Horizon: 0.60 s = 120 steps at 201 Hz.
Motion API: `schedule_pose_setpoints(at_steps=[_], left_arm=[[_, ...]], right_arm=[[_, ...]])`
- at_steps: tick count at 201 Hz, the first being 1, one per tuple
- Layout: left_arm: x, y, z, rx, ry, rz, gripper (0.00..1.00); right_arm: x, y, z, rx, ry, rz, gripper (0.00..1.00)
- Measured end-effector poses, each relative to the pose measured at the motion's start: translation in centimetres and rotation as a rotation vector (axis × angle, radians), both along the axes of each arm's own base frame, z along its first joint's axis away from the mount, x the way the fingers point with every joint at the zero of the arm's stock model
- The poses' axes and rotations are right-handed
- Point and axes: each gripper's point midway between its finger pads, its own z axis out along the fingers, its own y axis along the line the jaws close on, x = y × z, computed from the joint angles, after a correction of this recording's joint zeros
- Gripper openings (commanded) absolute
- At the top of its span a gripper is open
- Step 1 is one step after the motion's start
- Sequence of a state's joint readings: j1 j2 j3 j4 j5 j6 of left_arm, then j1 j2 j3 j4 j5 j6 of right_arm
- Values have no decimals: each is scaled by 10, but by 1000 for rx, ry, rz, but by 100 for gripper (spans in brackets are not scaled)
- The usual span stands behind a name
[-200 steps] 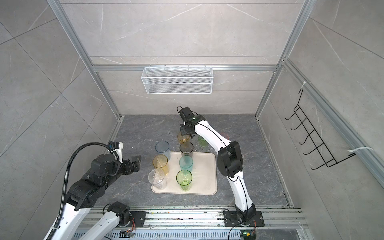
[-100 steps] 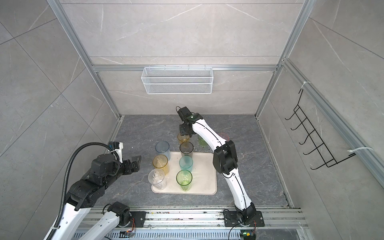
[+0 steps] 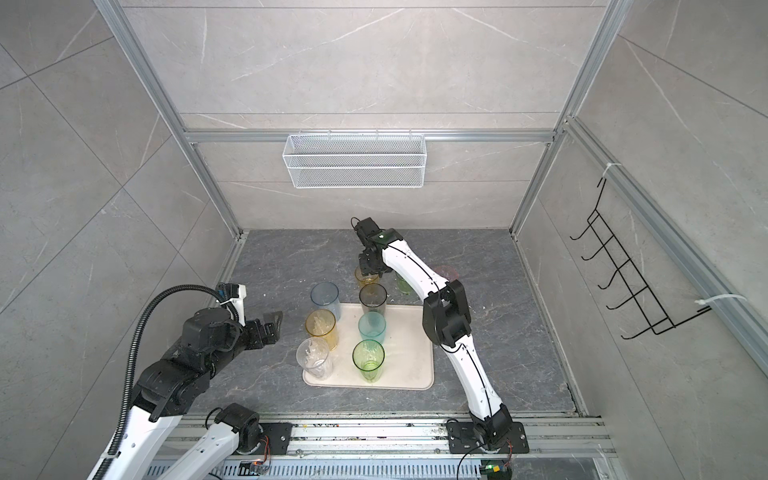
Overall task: Place the glasses into the tray
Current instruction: 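Lower the right gripper onto the amber cup's rim and close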
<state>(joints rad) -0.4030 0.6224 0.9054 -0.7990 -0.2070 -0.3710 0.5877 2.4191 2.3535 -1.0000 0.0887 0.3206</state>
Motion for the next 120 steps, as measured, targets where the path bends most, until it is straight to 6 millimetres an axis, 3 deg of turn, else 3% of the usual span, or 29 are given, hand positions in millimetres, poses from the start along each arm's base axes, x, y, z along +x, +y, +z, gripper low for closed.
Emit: schedule_pose_setpoints(at_steps=[120], left_arm=[[0,0,0,0,0,0,100]], right_arm=[[3,3,-6,-2,11,0,38]])
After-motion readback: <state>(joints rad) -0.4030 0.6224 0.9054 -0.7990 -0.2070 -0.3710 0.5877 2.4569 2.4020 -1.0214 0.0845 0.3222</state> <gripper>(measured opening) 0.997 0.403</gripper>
